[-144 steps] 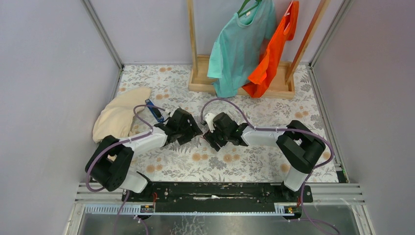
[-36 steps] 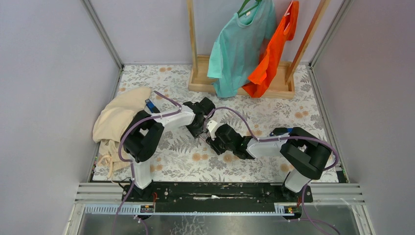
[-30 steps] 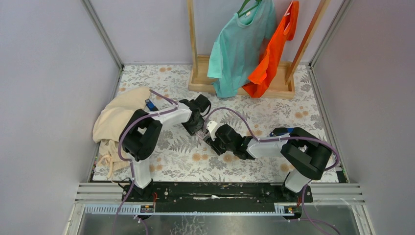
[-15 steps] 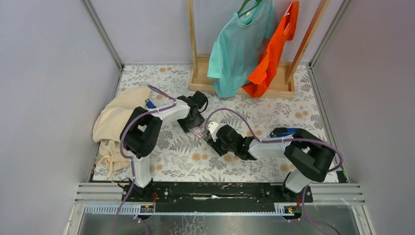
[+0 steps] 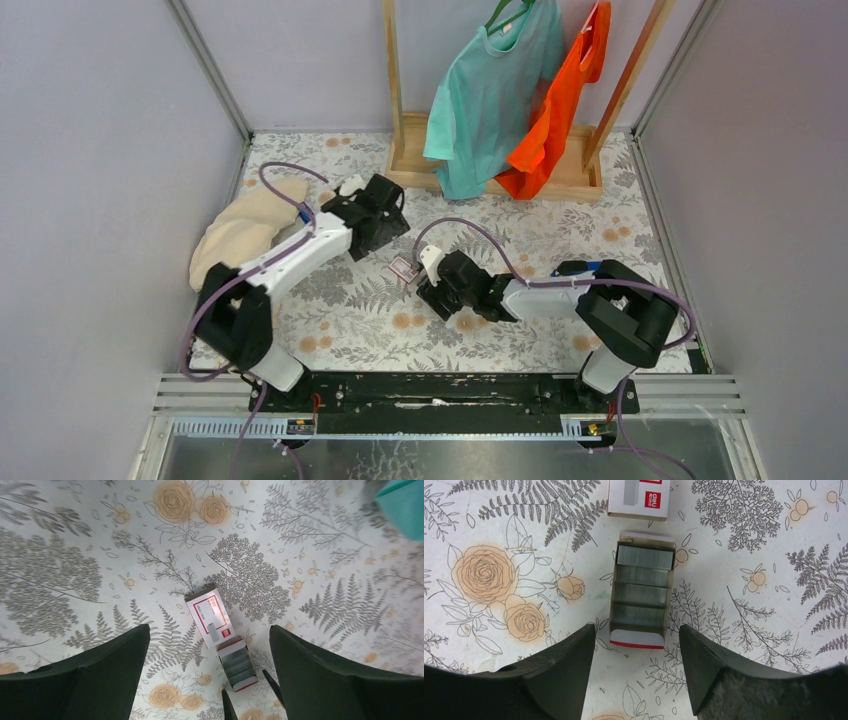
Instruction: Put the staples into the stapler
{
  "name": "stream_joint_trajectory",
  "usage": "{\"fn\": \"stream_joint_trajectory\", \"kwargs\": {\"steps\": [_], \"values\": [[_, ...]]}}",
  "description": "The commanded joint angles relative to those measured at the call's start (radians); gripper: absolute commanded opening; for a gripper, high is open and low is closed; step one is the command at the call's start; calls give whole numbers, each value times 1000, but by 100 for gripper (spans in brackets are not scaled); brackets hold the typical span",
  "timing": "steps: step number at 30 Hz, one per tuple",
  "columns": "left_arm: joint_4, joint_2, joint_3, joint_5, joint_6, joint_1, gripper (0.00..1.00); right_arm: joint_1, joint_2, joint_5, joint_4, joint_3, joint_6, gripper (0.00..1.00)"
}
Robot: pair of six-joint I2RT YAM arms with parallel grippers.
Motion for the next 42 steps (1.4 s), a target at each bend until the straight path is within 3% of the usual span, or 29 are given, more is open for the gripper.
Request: {"fn": "stream_joint_trajectory", "kwargs": {"steps": [1,14,20,24,29,35,42], "values": [[-4,-141,-54,-99,88,24,98,8,53,64,-47,46,0,70],[-33,-380,-177,-121,234,217,100,-79,36,194,-69,19,24,75],[-24,-383,-187,-56,286,334,100,-93,-74,132,-10,-38,9,77],[6,-337,-184,12,314,423,100,-92,-158,118,94,-118,10,79],[57,-227,-145,38,356,463,100,-92,-281,89,348,-281,12,86],[78,-11,-38,114,356,501,100,-92,-356,140,445,-354,-1,92],[74,149,85,121,371,529,95,-93,-363,139,436,-348,-4,94]]}}
